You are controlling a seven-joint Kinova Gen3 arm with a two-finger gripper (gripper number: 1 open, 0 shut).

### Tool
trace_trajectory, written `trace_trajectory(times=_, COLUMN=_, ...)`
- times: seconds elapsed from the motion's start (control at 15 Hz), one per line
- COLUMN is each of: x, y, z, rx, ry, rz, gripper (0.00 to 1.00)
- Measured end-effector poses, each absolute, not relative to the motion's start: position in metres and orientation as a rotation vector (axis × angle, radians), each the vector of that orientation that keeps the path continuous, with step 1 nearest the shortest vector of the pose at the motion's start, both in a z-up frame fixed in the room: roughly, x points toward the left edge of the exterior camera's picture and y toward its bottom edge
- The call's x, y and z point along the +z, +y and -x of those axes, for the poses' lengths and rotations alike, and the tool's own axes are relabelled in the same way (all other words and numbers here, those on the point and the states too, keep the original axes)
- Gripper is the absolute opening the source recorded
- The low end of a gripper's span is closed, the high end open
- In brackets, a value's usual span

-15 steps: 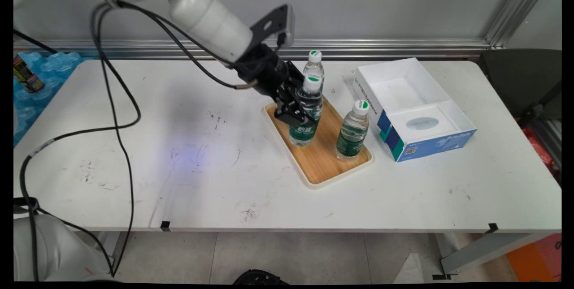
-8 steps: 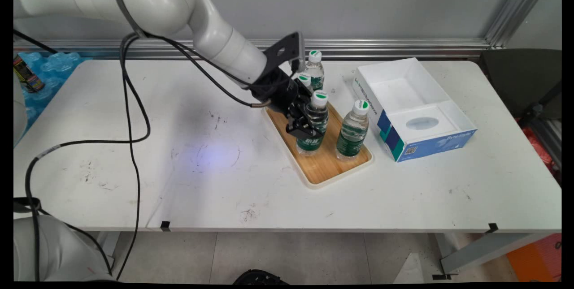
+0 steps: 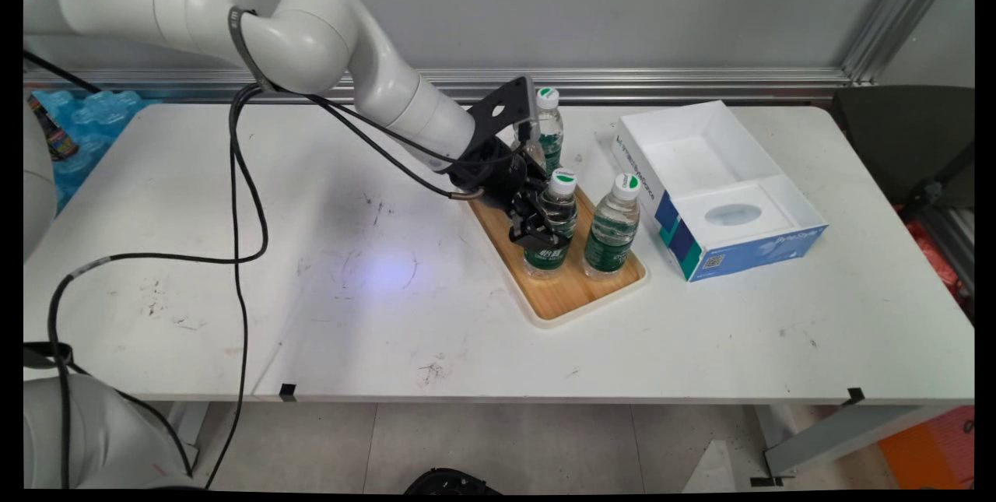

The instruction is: Place the picked object on the tray

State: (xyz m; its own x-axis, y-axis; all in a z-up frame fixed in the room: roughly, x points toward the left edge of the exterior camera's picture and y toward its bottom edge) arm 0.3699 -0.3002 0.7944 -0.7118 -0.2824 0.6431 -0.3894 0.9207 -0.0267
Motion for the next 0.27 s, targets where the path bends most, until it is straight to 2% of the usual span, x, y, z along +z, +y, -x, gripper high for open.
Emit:
trace_trajectory(times=0.07, x=0.792, y=-0.3014, z=-0.3703, rx=0.211, ry=-2.405, rz=-0.485, gripper=0.0)
trace_trajectory(times=0.13, x=0.7902, y=-0.3022, z=-0.3707, rx=0.212, ry=-2.401, rz=-0.493, gripper=1.0)
trace_trajectory(times=0.27, x=0.7883, y=-0.3028, z=-0.3722, rx=0.211, ry=-2.396, rz=-0.502, gripper=1.0)
